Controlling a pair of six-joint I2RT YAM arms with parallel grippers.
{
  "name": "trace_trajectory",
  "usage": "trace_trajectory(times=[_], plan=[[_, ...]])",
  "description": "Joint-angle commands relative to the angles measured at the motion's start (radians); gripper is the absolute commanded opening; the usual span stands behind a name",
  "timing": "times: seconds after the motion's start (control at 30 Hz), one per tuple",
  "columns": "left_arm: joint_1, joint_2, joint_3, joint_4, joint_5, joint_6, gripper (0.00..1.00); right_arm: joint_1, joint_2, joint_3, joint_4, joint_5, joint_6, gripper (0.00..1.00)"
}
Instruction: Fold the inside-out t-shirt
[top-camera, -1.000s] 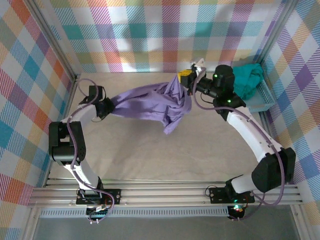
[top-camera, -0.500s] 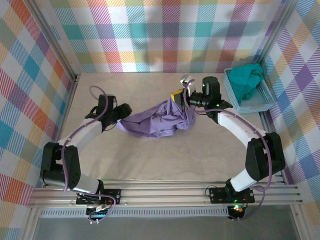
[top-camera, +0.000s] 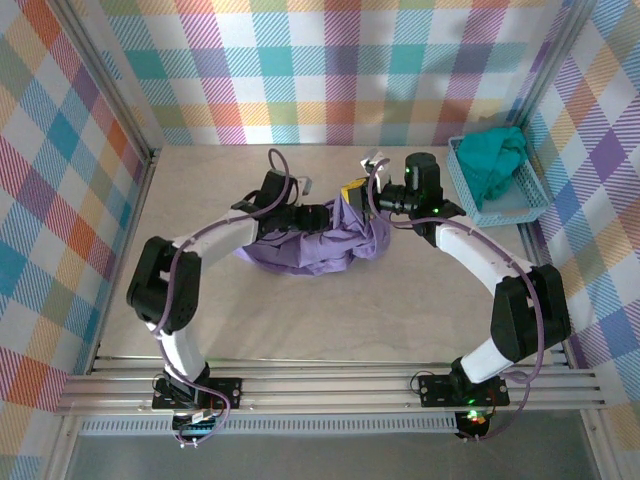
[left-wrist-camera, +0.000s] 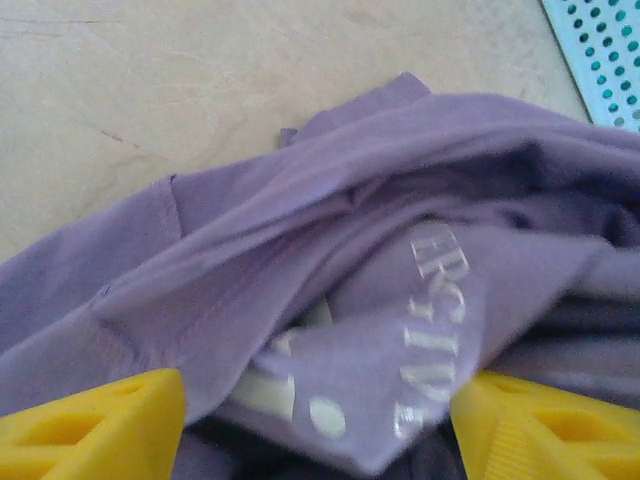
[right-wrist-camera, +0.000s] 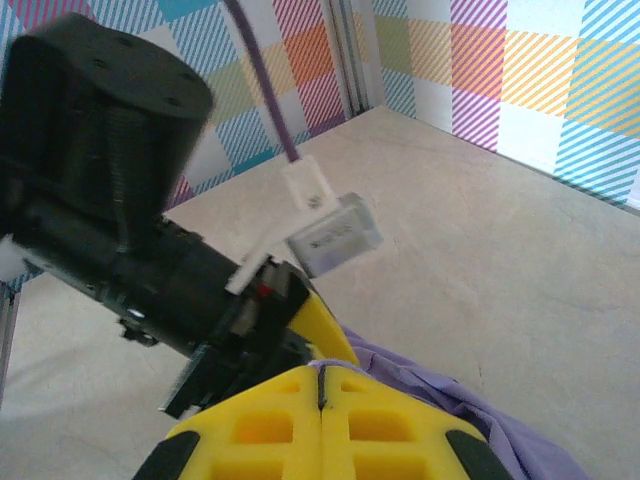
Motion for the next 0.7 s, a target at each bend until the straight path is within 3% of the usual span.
trace_trajectory(times=[0.0, 0.13, 0.2, 0.3, 0.43, 0.67], plan=[[-0.006, 0.074, 0.096, -0.016, -0.012, 0.031, 0.53, 0.001, -0.04, 0.001, 0.022, -0.042, -0.021, 0.0], [0.045, 0.128, 0.164, 0.005, -0.027, -0.05, 0.13, -0.025, -0.122, 0.009, 0.027, -0.024, -0.021, 0.0], [0.094, 0.099, 0.135, 0.058, -0.002, -0.117, 0.01, -0.07, -0.189, -0.005, 0.103, -0.05, 0.052, 0.0], [0.189, 0.024, 0.024, 0.166, 0.051, -0.246, 0.0, -0.119, -0.283, -0.059, 0.242, -0.081, 0.156, 0.0], [0.293, -0.07, -0.141, 0.327, 0.111, -0.393, 0.0, -0.126, -0.351, -0.175, 0.29, -0.069, 0.185, 0.0], [0.305, -0.08, -0.202, 0.233, 0.05, -0.315, 0.0, -0.126, -0.332, -0.349, 0.318, -0.041, 0.217, 0.0]])
